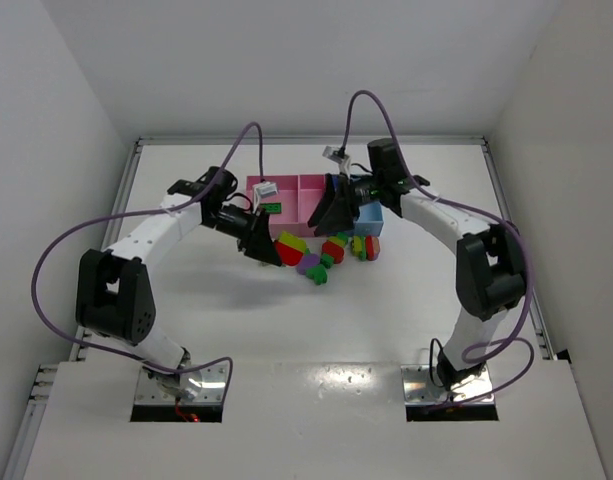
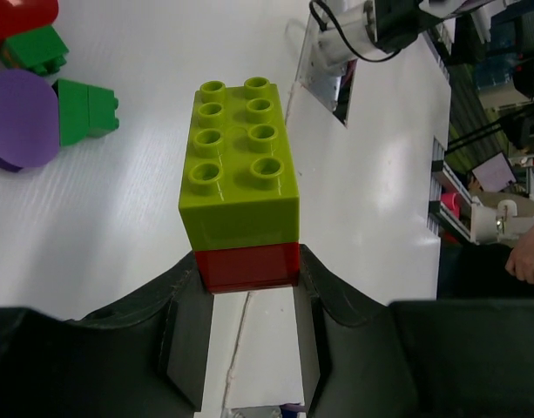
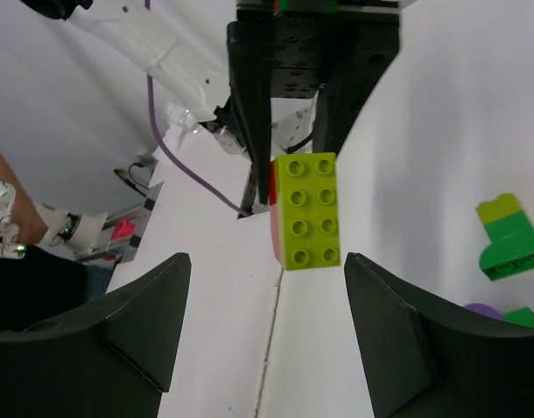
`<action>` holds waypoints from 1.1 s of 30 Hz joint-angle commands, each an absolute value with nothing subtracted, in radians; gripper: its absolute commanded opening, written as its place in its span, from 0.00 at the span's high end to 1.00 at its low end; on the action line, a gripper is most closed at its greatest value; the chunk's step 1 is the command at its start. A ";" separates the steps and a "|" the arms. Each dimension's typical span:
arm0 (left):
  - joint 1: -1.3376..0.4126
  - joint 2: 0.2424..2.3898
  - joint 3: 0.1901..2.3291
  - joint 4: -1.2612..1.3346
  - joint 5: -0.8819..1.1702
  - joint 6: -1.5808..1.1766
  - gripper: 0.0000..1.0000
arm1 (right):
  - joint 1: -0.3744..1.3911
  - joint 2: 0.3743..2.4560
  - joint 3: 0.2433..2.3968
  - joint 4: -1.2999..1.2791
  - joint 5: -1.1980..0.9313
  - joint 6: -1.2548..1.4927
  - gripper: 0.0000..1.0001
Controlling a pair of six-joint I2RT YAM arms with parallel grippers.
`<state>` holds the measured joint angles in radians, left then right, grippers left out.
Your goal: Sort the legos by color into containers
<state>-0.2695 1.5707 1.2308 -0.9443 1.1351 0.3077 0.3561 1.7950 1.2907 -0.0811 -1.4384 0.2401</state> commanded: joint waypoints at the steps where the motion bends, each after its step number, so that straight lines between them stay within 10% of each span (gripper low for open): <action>1: -0.276 1.578 1.281 -0.911 1.197 0.305 1.00 | 0.389 1.799 1.295 -0.018 -1.489 0.232 0.28; 22: -0.285 1.578 1.290 -0.862 1.197 0.268 1.00 | 0.483 1.905 1.368 0.064 -1.471 0.328 0.46; 33: -0.304 1.579 1.240 -0.844 1.187 0.259 1.00 | 0.483 1.914 1.378 0.123 -1.448 0.376 0.88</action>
<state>-0.2775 1.5890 1.2583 -0.8890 1.1736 0.2485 0.4690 1.9167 1.3239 0.0368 -1.4235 0.3550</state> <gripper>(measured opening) 0.423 0.370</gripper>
